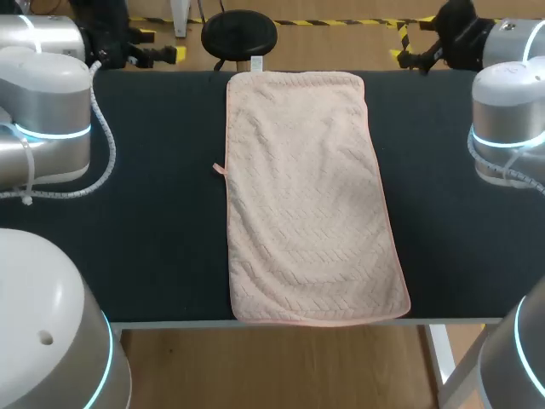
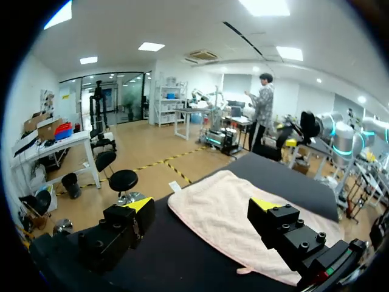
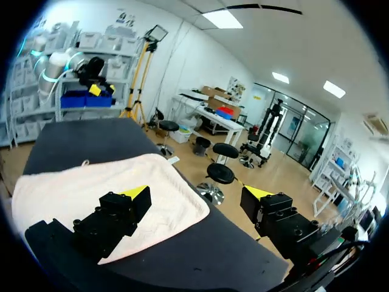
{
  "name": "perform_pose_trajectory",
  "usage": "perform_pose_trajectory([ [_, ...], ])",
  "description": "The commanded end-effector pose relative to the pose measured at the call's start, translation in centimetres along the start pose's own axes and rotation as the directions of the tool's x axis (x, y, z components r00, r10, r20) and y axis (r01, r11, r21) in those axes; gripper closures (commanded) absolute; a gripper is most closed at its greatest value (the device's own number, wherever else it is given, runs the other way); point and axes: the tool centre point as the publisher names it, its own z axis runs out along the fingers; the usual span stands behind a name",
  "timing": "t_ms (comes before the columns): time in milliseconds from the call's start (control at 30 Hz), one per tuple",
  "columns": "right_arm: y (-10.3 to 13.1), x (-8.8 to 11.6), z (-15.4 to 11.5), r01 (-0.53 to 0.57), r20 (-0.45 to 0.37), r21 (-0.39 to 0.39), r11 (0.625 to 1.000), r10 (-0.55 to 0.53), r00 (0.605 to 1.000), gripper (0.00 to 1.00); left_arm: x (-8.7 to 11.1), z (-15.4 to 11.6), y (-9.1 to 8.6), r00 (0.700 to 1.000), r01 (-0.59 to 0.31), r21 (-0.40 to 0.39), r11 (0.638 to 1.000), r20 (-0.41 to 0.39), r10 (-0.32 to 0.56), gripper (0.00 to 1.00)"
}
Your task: Fold the towel
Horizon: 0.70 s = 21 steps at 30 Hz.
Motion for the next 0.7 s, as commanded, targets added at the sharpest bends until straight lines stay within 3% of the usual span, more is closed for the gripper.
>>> perform_pose_trajectory([
  [33, -0.2, 0.1, -0.6, 0.533, -0.348, 0.340, 0.774, -0.423, 0.836, 0.00, 0.9, 1.5, 0.6, 0.881, -0.467, -0.567, 0.678, -0.363, 0.303, 0.00],
  [133, -0.8, 0.8, -1.3, 0.622, -0.450, 0.314, 0.717, -0.464, 0.763, 0.00, 2.4, 1.8, 2.2, 0.798, -0.599, -0.593, 0.538, -0.500, 0.336, 0.00],
  [167, -1.0, 1.0, -1.6, 0.644, -0.474, 0.294, 0.707, -0.477, 0.740, 0.00, 2.8, 1.7, 2.3, 0.773, -0.627, -0.573, 0.527, -0.541, 0.331, 0.00],
  [200, -1.1, 1.3, -2.0, 0.666, -0.481, 0.253, 0.702, -0.505, 0.716, 0.00, 3.3, 1.5, 2.4, 0.758, -0.639, -0.542, 0.546, -0.567, 0.323, 0.00],
  [667, -1.1, 1.3, -2.0, 0.666, -0.481, 0.253, 0.702, -0.505, 0.716, 0.00, 3.3, 1.5, 2.4, 0.758, -0.639, -0.542, 0.546, -0.567, 0.323, 0.00],
  [700, -1.1, 1.3, -2.0, 0.666, -0.481, 0.253, 0.702, -0.505, 0.716, 0.00, 3.4, 2.1, 2.7, 0.733, -0.674, -0.559, 0.483, -0.586, 0.344, 0.00],
])
